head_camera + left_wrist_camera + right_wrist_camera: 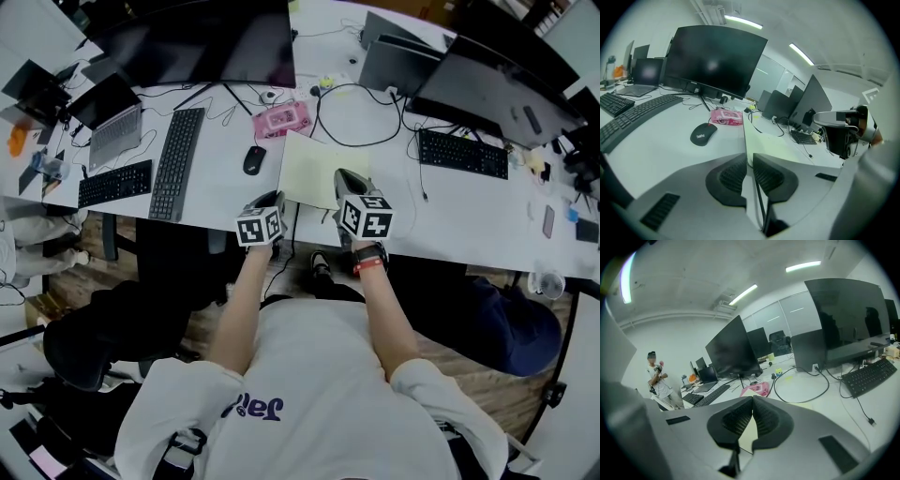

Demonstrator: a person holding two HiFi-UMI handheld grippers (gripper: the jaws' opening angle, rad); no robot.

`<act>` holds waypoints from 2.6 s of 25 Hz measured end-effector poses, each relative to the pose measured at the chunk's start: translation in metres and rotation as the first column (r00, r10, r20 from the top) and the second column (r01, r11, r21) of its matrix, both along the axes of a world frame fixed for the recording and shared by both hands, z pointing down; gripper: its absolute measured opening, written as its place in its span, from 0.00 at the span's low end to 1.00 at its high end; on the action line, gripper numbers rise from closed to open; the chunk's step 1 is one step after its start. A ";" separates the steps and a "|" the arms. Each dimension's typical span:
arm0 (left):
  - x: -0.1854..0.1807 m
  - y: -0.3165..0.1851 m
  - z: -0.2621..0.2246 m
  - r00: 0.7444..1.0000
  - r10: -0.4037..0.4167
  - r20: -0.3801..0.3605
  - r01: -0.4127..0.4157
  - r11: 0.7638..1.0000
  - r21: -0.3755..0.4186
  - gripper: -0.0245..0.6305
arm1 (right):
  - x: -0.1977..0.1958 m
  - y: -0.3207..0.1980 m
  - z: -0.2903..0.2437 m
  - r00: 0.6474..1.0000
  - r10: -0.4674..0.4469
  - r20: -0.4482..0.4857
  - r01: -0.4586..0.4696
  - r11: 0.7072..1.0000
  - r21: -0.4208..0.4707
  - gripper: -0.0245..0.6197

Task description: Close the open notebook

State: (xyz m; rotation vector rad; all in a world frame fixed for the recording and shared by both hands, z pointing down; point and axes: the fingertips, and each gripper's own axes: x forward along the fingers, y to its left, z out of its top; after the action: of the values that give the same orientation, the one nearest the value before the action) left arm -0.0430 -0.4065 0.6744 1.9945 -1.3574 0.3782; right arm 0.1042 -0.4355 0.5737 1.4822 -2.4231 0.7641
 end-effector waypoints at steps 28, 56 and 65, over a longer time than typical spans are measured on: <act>0.064 0.011 -0.048 0.982 0.186 0.004 -0.186 0.978 0.098 0.09 | 0.051 0.034 -0.021 0.987 0.158 0.018 -0.159 0.986 0.043 0.04; 0.145 0.025 -0.055 0.924 0.342 0.172 -0.368 0.918 0.150 0.10 | 0.136 0.085 -0.016 0.923 0.380 0.062 -0.382 0.923 0.033 0.04; 0.164 0.028 -0.050 0.907 0.371 0.201 -0.401 0.905 0.138 0.10 | 0.141 0.083 -0.010 0.922 0.380 0.076 -0.383 0.924 0.022 0.04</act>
State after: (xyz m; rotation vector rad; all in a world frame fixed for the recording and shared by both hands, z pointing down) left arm 0.1207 -0.3787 0.6243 2.4362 -1.1162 0.6425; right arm 0.2453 -0.3523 0.5637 2.0093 -2.2292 0.8603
